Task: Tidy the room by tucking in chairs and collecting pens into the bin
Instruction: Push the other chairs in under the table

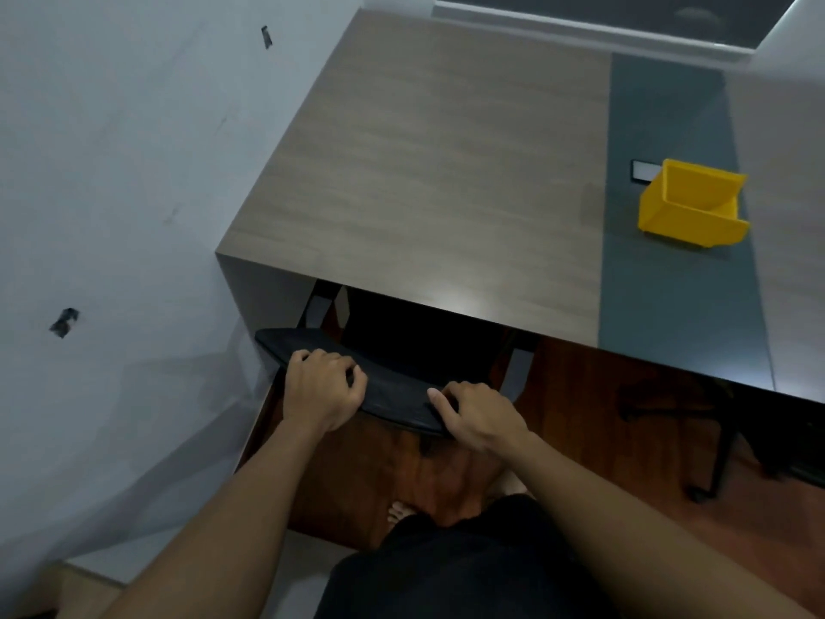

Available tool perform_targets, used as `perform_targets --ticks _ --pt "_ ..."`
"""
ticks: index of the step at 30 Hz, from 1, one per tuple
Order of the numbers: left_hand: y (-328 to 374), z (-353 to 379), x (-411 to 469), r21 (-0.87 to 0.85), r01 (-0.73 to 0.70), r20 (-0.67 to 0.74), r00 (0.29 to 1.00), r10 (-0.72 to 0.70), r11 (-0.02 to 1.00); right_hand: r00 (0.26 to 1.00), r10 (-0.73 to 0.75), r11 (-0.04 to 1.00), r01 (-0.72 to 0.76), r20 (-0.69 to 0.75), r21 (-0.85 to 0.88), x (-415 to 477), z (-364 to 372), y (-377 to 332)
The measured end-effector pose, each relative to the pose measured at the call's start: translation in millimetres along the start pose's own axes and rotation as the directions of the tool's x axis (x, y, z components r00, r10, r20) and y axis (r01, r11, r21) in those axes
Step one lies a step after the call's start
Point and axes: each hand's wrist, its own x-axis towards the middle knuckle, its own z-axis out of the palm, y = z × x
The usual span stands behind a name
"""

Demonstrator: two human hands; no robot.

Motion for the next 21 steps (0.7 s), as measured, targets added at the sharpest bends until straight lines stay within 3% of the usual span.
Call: perform_targets --ticks 21 --pt "2 -3 130 -0.011 0.041 -0.031 0.999 -0.041 0.999 0.989 0.003 0.994 -0.019 -0.149 -0.103 109 -66 24"
